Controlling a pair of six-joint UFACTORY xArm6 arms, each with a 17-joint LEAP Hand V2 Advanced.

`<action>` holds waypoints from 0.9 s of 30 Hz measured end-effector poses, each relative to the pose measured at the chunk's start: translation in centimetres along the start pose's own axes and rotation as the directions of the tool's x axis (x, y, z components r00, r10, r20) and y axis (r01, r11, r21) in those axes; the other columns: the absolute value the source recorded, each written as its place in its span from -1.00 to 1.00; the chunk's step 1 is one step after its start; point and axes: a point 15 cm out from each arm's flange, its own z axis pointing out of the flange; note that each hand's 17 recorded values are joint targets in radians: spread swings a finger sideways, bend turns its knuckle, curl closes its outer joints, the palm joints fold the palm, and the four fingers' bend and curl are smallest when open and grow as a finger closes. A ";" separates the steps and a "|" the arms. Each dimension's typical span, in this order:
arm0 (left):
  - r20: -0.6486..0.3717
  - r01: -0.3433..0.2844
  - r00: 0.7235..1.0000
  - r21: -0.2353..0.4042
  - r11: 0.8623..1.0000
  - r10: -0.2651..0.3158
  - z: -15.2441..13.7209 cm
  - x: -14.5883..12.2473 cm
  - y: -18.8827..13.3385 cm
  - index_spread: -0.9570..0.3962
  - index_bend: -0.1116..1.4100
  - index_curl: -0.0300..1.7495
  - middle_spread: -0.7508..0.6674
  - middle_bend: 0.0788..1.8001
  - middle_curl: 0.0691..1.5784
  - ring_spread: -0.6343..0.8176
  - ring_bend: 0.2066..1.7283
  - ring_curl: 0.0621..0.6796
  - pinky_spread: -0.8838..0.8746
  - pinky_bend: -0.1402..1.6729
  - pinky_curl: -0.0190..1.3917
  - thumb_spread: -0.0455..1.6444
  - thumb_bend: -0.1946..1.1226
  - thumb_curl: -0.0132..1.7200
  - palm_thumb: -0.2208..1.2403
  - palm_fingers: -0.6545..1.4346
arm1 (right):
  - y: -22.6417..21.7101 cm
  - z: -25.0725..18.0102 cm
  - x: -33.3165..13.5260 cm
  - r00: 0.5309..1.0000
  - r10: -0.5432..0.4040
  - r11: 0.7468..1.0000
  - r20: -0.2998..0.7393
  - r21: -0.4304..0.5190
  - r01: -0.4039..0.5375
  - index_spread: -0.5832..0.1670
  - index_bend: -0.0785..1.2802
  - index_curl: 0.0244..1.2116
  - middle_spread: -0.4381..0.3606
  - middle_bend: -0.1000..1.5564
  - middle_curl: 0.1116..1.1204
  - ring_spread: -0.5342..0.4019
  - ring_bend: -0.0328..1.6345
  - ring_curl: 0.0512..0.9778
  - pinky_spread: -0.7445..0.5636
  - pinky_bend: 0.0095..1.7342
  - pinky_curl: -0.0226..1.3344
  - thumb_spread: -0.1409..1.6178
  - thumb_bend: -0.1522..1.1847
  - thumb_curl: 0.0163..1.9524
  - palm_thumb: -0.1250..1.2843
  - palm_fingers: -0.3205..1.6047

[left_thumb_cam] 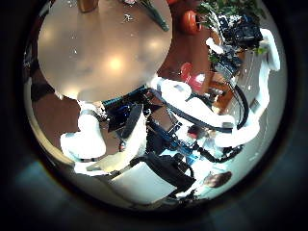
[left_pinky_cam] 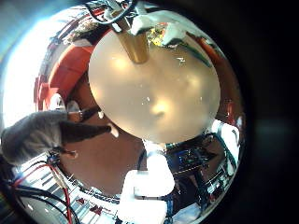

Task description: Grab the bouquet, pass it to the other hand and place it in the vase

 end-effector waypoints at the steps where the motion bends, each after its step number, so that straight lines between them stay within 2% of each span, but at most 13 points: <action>1: -0.002 0.009 1.000 0.001 1.000 -0.009 0.0 -0.2 0.0 0.47 -0.53 -0.47 0.66 -0.88 -0.70 0.67 -0.68 -0.56 0.61 -0.64 -0.63 0.32 -0.74 -0.61 -0.23 -0.22 | 0.0 0.4 0.1 1.000 -0.003 1.000 0.001 -0.008 0.003 -0.37 -0.64 -0.53 0.17 -0.58 -0.50 0.36 -0.30 -0.69 0.74 -0.36 -0.71 0.50 -0.81 -0.62 -0.06 -0.39; 5: -0.019 0.037 0.999 0.018 0.999 -0.036 -0.7 -0.6 0.0 0.47 -0.53 -0.47 0.65 -0.88 -0.70 0.66 -0.68 -0.56 0.60 -0.64 -0.63 0.32 -0.74 -0.61 -0.22 -0.22 | 0.1 2.5 0.5 1.000 -0.024 0.998 0.015 -0.061 0.024 -0.36 -0.64 -0.53 0.17 -0.58 -0.50 0.36 -0.30 -0.68 0.74 -0.38 -0.71 0.51 -0.80 -0.64 -0.07 -0.39; 9: -0.048 0.051 0.998 0.015 0.999 -0.050 -0.8 -0.3 0.2 0.47 -0.53 -0.47 0.65 -0.88 -0.70 0.66 -0.69 -0.56 0.60 -0.64 -0.62 0.32 -0.74 -0.61 -0.22 -0.22 | 0.0 2.7 2.1 1.000 -0.001 0.999 0.021 -0.053 0.002 -0.34 -0.64 -0.53 0.17 -0.58 -0.50 0.36 -0.30 -0.68 0.73 -0.39 -0.70 0.51 -0.80 -0.64 -0.07 -0.38; 13: -0.049 0.046 0.998 0.005 0.999 -0.046 -0.4 -0.2 0.2 0.47 -0.53 -0.47 0.64 -0.88 -0.70 0.65 -0.69 -0.56 0.60 -0.65 -0.62 0.32 -0.74 -0.61 -0.22 -0.22 | 0.1 2.6 2.3 0.999 -0.017 0.999 0.029 -0.047 0.019 -0.34 -0.64 -0.53 0.16 -0.58 -0.50 0.34 -0.29 -0.68 0.72 -0.39 -0.70 0.52 -0.80 -0.65 -0.08 -0.37; 17: -0.046 0.024 0.999 -0.023 0.999 -0.025 0.4 0.2 0.3 0.47 -0.53 -0.47 0.64 -0.88 -0.70 0.65 -0.69 -0.56 0.60 -0.65 -0.62 0.32 -0.74 -0.61 -0.21 -0.22 | 0.3 2.9 3.8 0.999 0.016 0.999 0.042 -0.051 -0.014 -0.30 -0.67 -0.55 0.11 -0.55 -0.49 0.26 -0.22 -0.66 0.69 -0.38 -0.70 0.52 -0.80 -0.65 -0.08 -0.30; 19: -0.042 0.012 0.999 -0.031 0.999 -0.014 0.6 0.4 0.5 0.46 -0.53 -0.47 0.64 -0.88 -0.71 0.65 -0.69 -0.56 0.60 -0.65 -0.62 0.32 -0.74 -0.61 -0.21 -0.21 | 0.2 4.3 4.3 0.998 0.032 0.996 0.057 -0.090 -0.026 -0.28 -0.66 -0.56 0.08 -0.52 -0.47 0.19 -0.15 -0.63 0.65 -0.39 -0.71 0.52 -0.80 -0.65 -0.09 -0.24; 23: -0.029 -0.021 0.999 -0.036 0.999 0.020 0.8 0.7 0.1 0.46 -0.53 -0.47 0.64 -0.88 -0.71 0.65 -0.69 -0.57 0.60 -0.65 -0.62 0.32 -0.74 -0.61 -0.21 -0.21 | -0.2 7.3 4.8 0.994 0.061 0.983 0.089 -0.179 -0.045 -0.23 -0.66 -0.56 0.05 -0.50 -0.46 0.11 -0.08 -0.58 0.57 -0.37 -0.71 0.51 -0.80 -0.65 -0.09 -0.24; 27: 0.001 -0.070 0.998 -0.033 0.997 0.070 0.6 0.3 -0.4 0.45 -0.53 -0.47 0.64 -0.88 -0.71 0.65 -0.69 -0.57 0.60 -0.65 -0.62 0.33 -0.74 -0.61 -0.21 -0.21 | -0.9 8.6 5.2 0.991 0.083 0.975 0.103 -0.216 -0.059 -0.14 -0.72 -0.59 0.03 -0.46 -0.44 0.04 -0.03 -0.55 0.50 -0.32 -0.70 0.48 -0.79 -0.64 -0.06 -0.28</action>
